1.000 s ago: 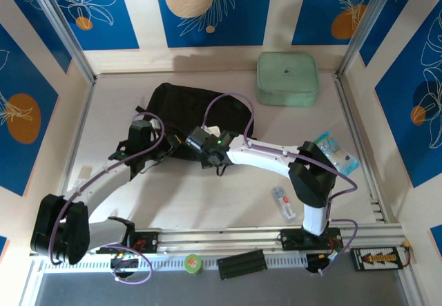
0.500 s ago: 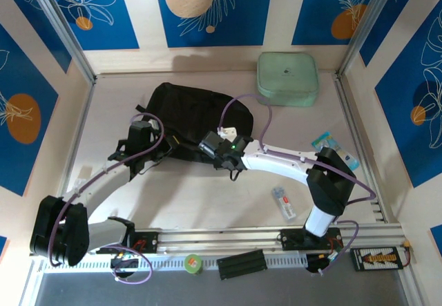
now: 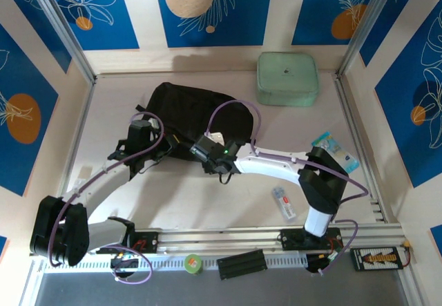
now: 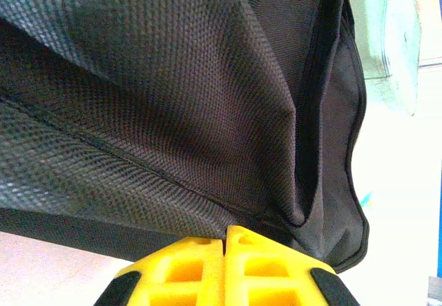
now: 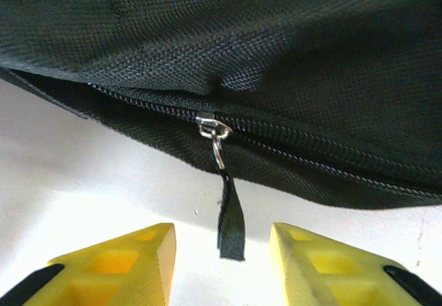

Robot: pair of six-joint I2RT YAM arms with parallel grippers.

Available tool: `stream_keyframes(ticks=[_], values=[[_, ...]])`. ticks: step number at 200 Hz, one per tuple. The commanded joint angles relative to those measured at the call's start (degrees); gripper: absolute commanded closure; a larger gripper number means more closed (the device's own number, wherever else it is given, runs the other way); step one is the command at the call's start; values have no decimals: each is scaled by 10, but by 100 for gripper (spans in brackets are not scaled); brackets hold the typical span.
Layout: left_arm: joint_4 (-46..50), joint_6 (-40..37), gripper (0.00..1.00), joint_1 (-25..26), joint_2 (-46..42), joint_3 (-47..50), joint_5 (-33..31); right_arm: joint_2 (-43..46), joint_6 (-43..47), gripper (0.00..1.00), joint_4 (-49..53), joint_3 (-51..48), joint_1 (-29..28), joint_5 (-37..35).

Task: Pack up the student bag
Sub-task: Zip the student bag at the top-center of the table.

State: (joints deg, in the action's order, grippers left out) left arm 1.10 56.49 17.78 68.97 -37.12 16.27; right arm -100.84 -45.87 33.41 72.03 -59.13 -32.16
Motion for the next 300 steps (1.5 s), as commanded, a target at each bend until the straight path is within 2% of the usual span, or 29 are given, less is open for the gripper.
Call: stream_keyframes(ticks=[1, 40, 75, 146, 185, 206, 225, 246, 275, 300], values=[[-17, -12, 100, -4, -2, -19, 8, -17, -3, 65, 0, 26, 0, -15], [-19, -11, 100, -4, -1, -18, 8, -39, -7, 73, 14, 52, 6, -45], [-8, -16, 100, -4, -2, -17, -6, -17, -15, 100, 19, 38, 10, -55], [4, -48, 100, -33, 16, -3, -28, 105, -68, 100, 36, -109, 62, -52], [-3, -57, 100, -37, 34, -4, -25, 126, -68, 100, 54, -133, 110, -53], [-4, -67, 100, -38, 48, -12, -21, 133, -33, 100, 39, -128, 114, -45], [2, -87, 100, -45, 70, -30, -17, 127, 17, 100, 9, -114, 113, 4], [9, -106, 100, -62, 97, -56, -13, 128, 82, 100, -62, -119, 113, 103], [23, -117, 74, -95, 105, -72, -25, 98, 151, 100, -126, -92, 114, 268], [52, -119, 55, -125, 63, -56, -40, 48, 165, 100, -159, -52, 95, 335]])
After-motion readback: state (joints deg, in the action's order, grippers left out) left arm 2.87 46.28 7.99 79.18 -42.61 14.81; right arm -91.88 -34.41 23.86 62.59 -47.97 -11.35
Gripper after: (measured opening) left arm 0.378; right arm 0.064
